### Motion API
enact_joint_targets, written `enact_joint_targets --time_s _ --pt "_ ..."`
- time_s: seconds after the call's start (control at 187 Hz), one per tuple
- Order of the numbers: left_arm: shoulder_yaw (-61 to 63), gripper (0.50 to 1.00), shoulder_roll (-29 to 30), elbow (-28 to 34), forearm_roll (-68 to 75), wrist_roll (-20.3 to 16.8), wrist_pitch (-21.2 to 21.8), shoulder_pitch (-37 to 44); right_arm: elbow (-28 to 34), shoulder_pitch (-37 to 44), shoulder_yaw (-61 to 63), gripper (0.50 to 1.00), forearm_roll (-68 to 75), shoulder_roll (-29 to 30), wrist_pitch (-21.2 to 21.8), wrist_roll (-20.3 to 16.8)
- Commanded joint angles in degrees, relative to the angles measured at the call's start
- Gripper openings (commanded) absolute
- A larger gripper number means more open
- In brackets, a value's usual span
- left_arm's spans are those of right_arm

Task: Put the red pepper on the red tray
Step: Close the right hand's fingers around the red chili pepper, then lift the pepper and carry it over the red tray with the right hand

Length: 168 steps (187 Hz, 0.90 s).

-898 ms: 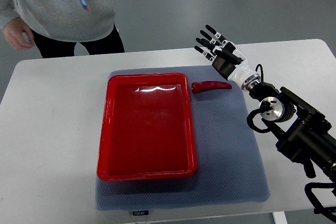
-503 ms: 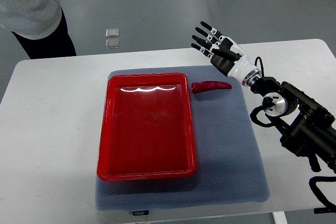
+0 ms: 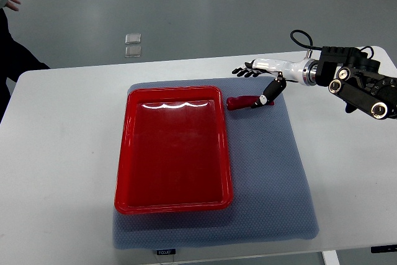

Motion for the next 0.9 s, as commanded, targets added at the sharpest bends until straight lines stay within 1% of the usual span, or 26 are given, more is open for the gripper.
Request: enact_joint_targets --time_s 0.0,0.027,0.032,0.064,0.16,0.278,0.374,0.38,0.417,0.471,0.476,0.513,0.535,0.636,0.642,0.658,0.684,0.743,0.775,0.802,0.824,0.84,0.866,0.872,0.877,0.893 --pt "0.0 1.0 0.0 0.1 0.0 0.0 0.0 0.0 0.2 0.4 -2.2 0.895 -2.1 1.1 -4.1 -1.3" --pt "0.0 1.0 0.0 0.1 0.0 0.0 0.0 0.0 0.2 0.4 -2.2 0.895 -2.1 1.1 -4.1 -1.3" --pt "0.0 1.0 0.0 0.1 0.0 0.0 0.0 0.0 0.1 0.4 -3.2 0.893 -2.3 1.9 -5.3 -1.8" --pt "-0.1 1.0 0.0 0.1 0.0 0.0 0.0 0.0 0.1 0.3 -3.9 0.893 -2.3 2.2 -5.9 -1.9" --pt "-0.1 1.0 0.0 0.1 0.0 0.0 0.0 0.0 0.1 0.2 -4.8 0.887 -2.3 2.3 -6.2 -2.2" --pt "-0.1 1.0 0.0 0.1 0.0 0.0 0.0 0.0 -0.6 -0.2 -5.4 0.872 -2.3 4.1 -8.2 -2.3" --pt "-0.1 1.0 0.0 0.1 0.0 0.0 0.1 0.0 -1.2 -0.3 -5.5 0.866 -2.3 4.7 -8.8 -2.3" --pt "-0.1 1.0 0.0 0.1 0.0 0.0 0.0 0.0 -1.6 -0.6 -5.5 0.842 -2.3 5.0 -9.3 -2.3" --pt "0.0 1.0 0.0 0.1 0.0 0.0 0.0 0.0 -2.0 -0.8 -5.5 0.83 -2.4 5.5 -9.8 -2.3" --pt "0.0 1.0 0.0 0.1 0.0 0.0 0.0 0.0 -2.0 -0.8 -5.5 0.829 -2.4 5.5 -9.8 -2.3" --pt "0.0 1.0 0.0 0.1 0.0 0.0 0.0 0.0 -2.6 -0.8 -5.7 0.801 -2.6 6.1 -10.3 -2.3" --pt "0.0 1.0 0.0 0.1 0.0 0.0 0.1 0.0 -2.8 -0.8 -6.2 0.789 -3.1 6.2 -10.6 -2.3" --pt "0.0 1.0 0.0 0.1 0.0 0.0 0.0 0.0 -3.0 -0.9 -6.8 0.77 -3.5 6.4 -11.0 -2.3" --pt "0.0 1.0 0.0 0.1 0.0 0.0 0.0 0.0 -3.4 -0.9 -7.7 0.762 -3.7 6.5 -11.8 -2.3" --pt "-0.1 1.0 0.0 0.1 0.0 0.0 0.1 0.0 -3.9 -0.9 -8.7 0.756 -3.7 6.6 -12.7 -2.2" --pt "-0.1 1.0 0.0 0.2 0.0 0.0 0.1 0.0 -4.0 -0.9 -8.9 0.752 -3.7 6.6 -12.8 -2.2" --pt "-0.1 1.0 0.0 0.2 0.0 0.0 0.1 0.0 -4.0 -0.9 -9.3 0.725 -3.7 6.7 -13.0 -2.2" --pt "-0.1 1.0 0.0 0.2 0.0 0.0 0.0 0.1 -4.0 -0.9 -9.7 0.709 -3.7 6.9 -13.1 -2.2" --pt "-0.1 1.0 0.0 0.2 0.0 0.0 0.1 0.1 -4.1 -0.9 -9.7 0.68 -3.7 6.9 -13.1 -2.2" --pt "0.0 1.0 0.0 0.2 0.0 0.0 0.1 0.1 -4.1 -0.9 -9.9 0.644 -3.7 6.9 -13.1 -2.2" --pt "-0.1 1.0 0.0 0.2 0.0 0.0 0.1 0.1 -4.1 -0.9 -9.9 0.635 -3.7 6.9 -13.1 -2.1" --pt "-0.1 1.0 0.0 0.2 0.0 0.0 0.1 0.1 -4.1 -0.9 -10.0 0.611 -3.8 6.9 -13.1 -2.1" --pt "-0.1 1.0 0.0 0.2 0.0 0.0 0.1 0.1 -4.1 -0.9 -10.3 0.59 -3.8 6.9 -13.2 -2.1" --pt "-0.1 1.0 0.0 0.2 0.0 0.0 0.0 0.1 -4.1 -0.9 -10.5 0.578 -3.8 6.9 -13.2 -2.1" --pt "-0.1 1.0 0.0 0.2 0.0 0.0 0.0 0.1 -4.1 -0.9 -10.5 0.578 -3.8 6.9 -13.2 -2.1" --pt "-0.1 1.0 0.0 0.2 0.0 0.0 0.1 0.1 -4.1 -0.8 -10.7 0.556 -3.8 6.9 -13.2 -2.1"
